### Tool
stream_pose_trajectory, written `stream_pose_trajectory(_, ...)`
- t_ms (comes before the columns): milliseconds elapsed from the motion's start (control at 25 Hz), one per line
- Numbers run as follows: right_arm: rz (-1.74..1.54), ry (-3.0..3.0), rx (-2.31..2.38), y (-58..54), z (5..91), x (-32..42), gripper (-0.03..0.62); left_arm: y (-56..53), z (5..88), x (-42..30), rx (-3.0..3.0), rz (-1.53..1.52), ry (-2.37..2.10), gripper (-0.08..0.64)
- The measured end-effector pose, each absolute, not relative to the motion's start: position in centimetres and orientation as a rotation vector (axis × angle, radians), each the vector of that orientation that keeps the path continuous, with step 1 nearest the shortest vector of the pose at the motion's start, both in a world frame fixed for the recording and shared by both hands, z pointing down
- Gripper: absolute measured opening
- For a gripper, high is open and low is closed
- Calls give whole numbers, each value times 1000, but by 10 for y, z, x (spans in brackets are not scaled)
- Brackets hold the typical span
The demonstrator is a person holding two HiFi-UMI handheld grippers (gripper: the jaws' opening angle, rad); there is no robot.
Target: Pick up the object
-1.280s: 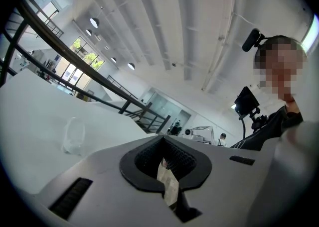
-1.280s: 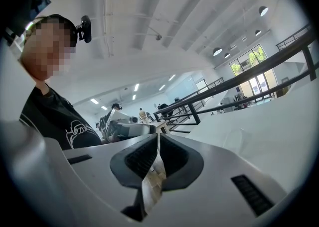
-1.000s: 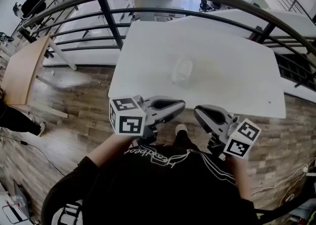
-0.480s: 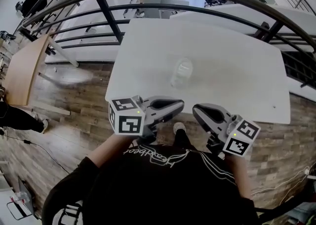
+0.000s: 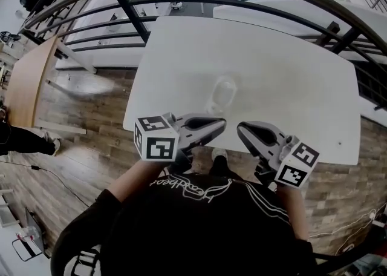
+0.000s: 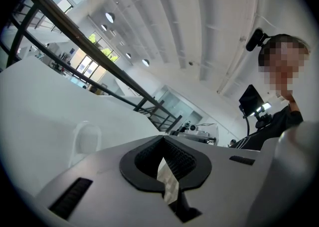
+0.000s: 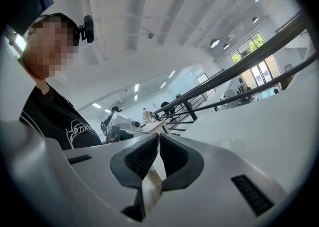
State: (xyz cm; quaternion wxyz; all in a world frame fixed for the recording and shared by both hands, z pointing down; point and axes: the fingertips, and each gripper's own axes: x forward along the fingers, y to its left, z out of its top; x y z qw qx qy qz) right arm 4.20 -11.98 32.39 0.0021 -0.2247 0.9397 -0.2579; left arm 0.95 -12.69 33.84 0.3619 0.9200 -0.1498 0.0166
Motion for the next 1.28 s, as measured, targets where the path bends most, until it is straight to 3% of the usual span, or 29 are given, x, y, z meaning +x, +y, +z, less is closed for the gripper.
stream_pose_trajectory(960,-989,2965,-610,-187,377,53,22,-194,395,19,2335,172,-416,11)
stream_pose_trajectory(1280,-1025,2957,-620,-201,383,54,22,-214,407,13,2326,237,-427,120)
